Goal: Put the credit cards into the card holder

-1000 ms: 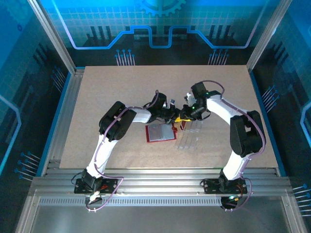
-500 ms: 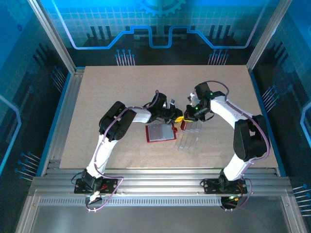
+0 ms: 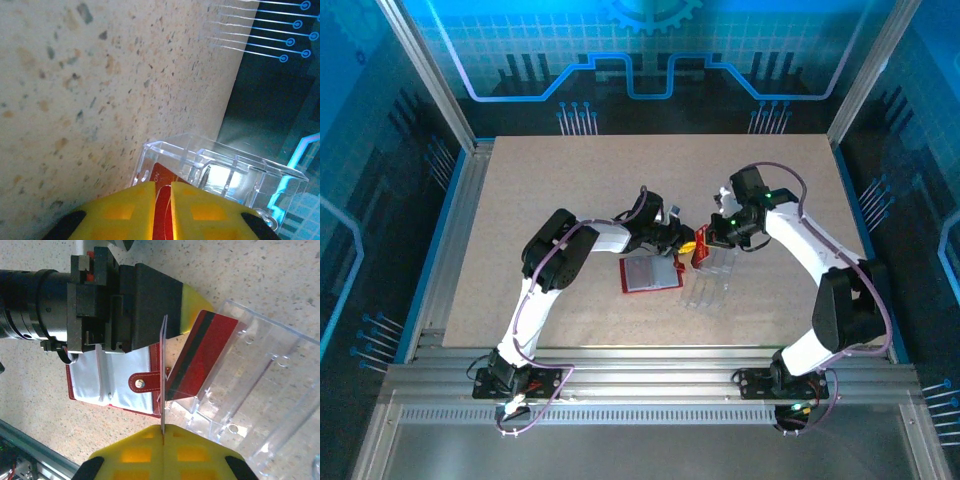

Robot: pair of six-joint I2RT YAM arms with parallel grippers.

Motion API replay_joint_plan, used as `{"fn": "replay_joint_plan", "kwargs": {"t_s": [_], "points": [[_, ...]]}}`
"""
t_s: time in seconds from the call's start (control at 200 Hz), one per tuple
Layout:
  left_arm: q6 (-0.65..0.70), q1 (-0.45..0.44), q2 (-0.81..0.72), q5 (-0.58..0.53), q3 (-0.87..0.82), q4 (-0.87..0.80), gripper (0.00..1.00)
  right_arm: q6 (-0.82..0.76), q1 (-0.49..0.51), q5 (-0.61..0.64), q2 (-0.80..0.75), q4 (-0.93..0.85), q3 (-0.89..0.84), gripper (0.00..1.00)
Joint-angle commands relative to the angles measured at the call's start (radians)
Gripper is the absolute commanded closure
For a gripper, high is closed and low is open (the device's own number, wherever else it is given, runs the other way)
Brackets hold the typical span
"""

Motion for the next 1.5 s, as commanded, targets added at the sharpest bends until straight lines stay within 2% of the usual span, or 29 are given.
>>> {"fn": "replay_joint_plan", "kwargs": {"t_s": [0.0,0.315,0.96,1.326,1.496], "points": [[0.055,-0.013,-0.035,-0.011,-0.020,-0.126,0.82,0.030,-0.019,0.058,-0.051,-0.060,-0.011,1.00],[0.113,-0.014,-0.062,-0.040,-0.018,-0.189,0.81,0.121,-0.043,0.205,-0.161,-0.131,-0.052,1.00],[0.166,-0.012,-0.094,-0.062,-0.018,-0.222,0.79,0.226,-0.048,0.280,-0.129,-0.133,-0.063,1.00],[0.291,-0.014,-0.192,-0.163,-0.018,-0.353,0.68,0.299,-0.047,0.286,-0.100,-0.115,-0.095,1.00],[0.364,-0.027,-0.241,-0.224,-0.009,-0.420,0.59,0.325,-0.045,0.292,-0.100,-0.098,-0.107,1.00]]}}
